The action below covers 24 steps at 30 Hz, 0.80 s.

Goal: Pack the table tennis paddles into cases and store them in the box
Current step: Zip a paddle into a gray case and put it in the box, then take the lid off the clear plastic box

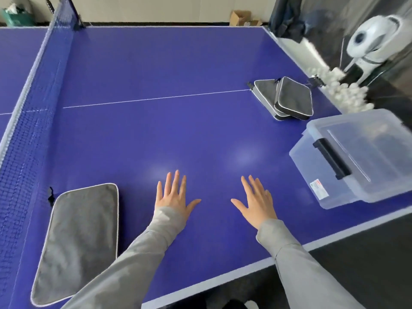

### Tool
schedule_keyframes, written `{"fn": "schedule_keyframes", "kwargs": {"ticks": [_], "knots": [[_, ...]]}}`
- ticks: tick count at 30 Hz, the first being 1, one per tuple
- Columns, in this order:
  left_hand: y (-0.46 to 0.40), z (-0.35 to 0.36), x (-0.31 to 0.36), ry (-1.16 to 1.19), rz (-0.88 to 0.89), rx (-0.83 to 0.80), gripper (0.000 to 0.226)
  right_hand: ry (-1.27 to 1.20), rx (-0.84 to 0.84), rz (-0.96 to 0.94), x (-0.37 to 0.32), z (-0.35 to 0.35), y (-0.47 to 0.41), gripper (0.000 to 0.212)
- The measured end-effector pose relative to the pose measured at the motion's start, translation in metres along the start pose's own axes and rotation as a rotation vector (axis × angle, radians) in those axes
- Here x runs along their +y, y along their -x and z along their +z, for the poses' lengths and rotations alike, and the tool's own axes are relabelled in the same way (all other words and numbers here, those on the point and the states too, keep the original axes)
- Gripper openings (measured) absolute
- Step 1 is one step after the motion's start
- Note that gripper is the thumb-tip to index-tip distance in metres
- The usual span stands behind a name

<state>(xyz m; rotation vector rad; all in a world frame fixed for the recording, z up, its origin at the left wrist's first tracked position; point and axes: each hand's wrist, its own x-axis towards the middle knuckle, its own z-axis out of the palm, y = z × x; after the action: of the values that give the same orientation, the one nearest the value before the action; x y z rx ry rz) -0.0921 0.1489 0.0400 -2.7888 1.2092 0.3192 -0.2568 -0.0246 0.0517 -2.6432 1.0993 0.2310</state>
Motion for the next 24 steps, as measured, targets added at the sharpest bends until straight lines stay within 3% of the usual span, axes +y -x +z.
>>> {"fn": "schedule_keyframes", "kwargs": {"ticks": [9, 15, 24], "knots": [[0.004, -0.028, 0.197, 0.038, 0.185, -0.014, 0.08, -0.019, 0.232, 0.089, 0.163, -0.06, 0.049, 0.075], [-0.003, -0.06, 0.318, 0.095, 0.21, 0.041, 0.076, -0.028, 0.313, 0.191, 0.292, -0.099, 0.084, 0.074], [-0.05, -0.094, 0.41, 0.266, 0.15, 0.134, 0.081, -0.031, 0.323, 0.275, 0.411, -0.136, 0.082, 0.073]]}}
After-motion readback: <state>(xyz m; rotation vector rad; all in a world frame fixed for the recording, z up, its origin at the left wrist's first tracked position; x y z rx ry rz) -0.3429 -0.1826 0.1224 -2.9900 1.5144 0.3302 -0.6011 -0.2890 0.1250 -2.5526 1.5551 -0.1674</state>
